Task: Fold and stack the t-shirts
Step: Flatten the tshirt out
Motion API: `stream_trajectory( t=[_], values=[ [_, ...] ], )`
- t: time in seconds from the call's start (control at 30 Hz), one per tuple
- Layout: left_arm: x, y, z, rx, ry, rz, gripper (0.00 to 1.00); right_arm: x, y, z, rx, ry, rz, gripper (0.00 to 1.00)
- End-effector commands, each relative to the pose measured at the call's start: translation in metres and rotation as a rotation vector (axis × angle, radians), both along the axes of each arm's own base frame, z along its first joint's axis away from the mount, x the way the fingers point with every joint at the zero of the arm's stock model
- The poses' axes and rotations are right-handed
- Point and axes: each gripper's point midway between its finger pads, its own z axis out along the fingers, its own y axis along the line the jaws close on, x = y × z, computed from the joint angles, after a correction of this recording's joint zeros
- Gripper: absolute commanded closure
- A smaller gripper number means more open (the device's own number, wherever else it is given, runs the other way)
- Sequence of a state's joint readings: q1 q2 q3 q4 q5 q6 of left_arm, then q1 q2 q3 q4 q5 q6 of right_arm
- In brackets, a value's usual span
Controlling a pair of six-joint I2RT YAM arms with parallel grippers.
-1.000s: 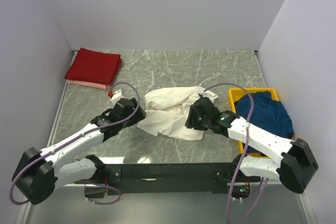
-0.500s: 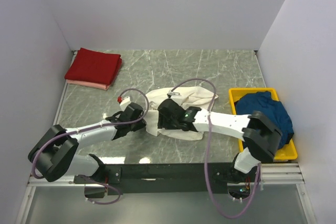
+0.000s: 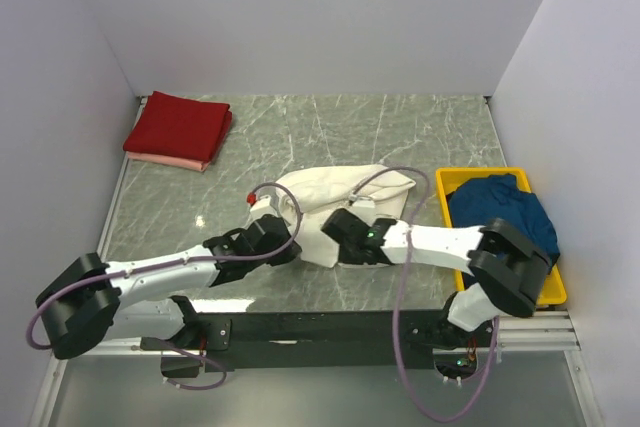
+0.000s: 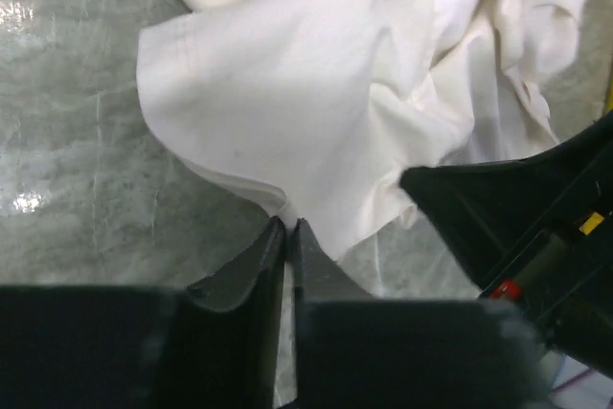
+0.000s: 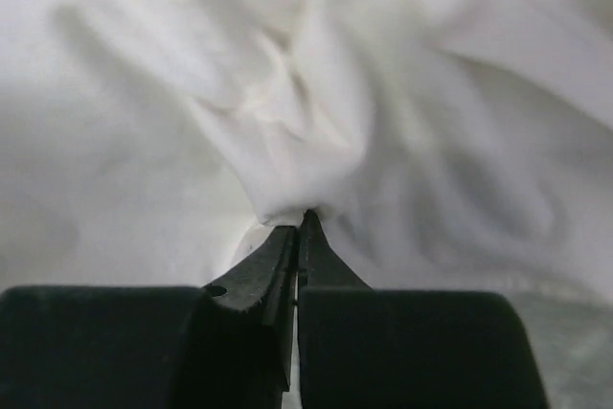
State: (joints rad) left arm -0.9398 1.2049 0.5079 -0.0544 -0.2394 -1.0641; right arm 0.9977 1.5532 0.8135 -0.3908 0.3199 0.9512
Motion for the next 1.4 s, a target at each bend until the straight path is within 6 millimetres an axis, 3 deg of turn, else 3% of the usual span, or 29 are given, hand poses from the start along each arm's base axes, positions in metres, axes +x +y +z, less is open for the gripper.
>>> stream_trajectory(
  t=[0.0, 0.03, 0.07, 0.2, 0.37, 0.5, 0.7, 0.93, 0.97, 1.07, 1.1, 1.13, 1.2, 1.27, 1.3, 1.37],
  values=[
    [0.004, -0.004, 0.030, -0.064, -0.043, 0.022, 0.82, -0.001, -0.056, 0.011, -0.081, -0.045, -0.117, 1.00],
    [0.005, -0.003, 0.040, -0.077, -0.061, 0.028, 0.75, -0.001, -0.064, 0.014, -0.084, -0.052, -0.132, 1.00],
    [0.008, -0.001, 0.044, -0.075, -0.074, 0.042, 0.56, -0.001, -0.074, 0.026, -0.068, -0.072, -0.151, 1.00],
    [0.021, 0.009, 0.055, -0.046, -0.111, 0.097, 0.35, 0.003, -0.115, 0.048, -0.037, -0.117, -0.235, 1.00],
    [0.049, 0.015, 0.046, 0.006, -0.104, 0.148, 0.33, 0.019, -0.158, 0.084, -0.008, -0.193, -0.329, 1.00],
    [0.068, 0.015, 0.032, 0.057, -0.082, 0.174, 0.34, 0.028, -0.166, 0.119, 0.013, -0.247, -0.356, 1.00],
    [0.078, 0.005, 0.003, 0.092, -0.040, 0.171, 0.33, 0.041, -0.183, 0.162, 0.030, -0.320, -0.392, 1.00],
    [0.099, -0.003, -0.008, 0.117, -0.047, 0.174, 0.33, 0.051, -0.190, 0.197, 0.054, -0.370, -0.397, 1.00],
    [0.109, -0.009, -0.001, 0.089, -0.070, 0.180, 0.33, 0.053, -0.188, 0.203, 0.063, -0.377, -0.392, 1.00],
    [0.119, -0.013, -0.006, 0.099, -0.063, 0.178, 0.45, 0.060, -0.191, 0.214, 0.066, -0.389, -0.398, 1.00],
    [0.127, -0.012, -0.004, 0.103, -0.060, 0.186, 0.71, 0.062, -0.192, 0.217, 0.066, -0.390, -0.403, 1.00],
    [0.131, -0.011, -0.001, 0.105, -0.064, 0.192, 0.84, 0.064, -0.196, 0.219, 0.055, -0.388, -0.412, 1.00],
    [0.142, -0.003, 0.016, 0.108, -0.080, 0.220, 0.99, 0.070, -0.199, 0.235, 0.069, -0.416, -0.419, 1.00],
    [0.146, 0.012, 0.031, 0.132, -0.092, 0.255, 0.99, 0.075, -0.204, 0.252, 0.075, -0.436, -0.429, 1.00],
    [0.151, 0.023, 0.052, 0.114, -0.124, 0.288, 0.99, 0.076, -0.204, 0.258, 0.083, -0.444, -0.425, 1.00],
    [0.152, 0.042, 0.076, 0.135, -0.155, 0.329, 0.99, 0.078, -0.207, 0.279, 0.096, -0.477, -0.429, 1.00]
  ],
)
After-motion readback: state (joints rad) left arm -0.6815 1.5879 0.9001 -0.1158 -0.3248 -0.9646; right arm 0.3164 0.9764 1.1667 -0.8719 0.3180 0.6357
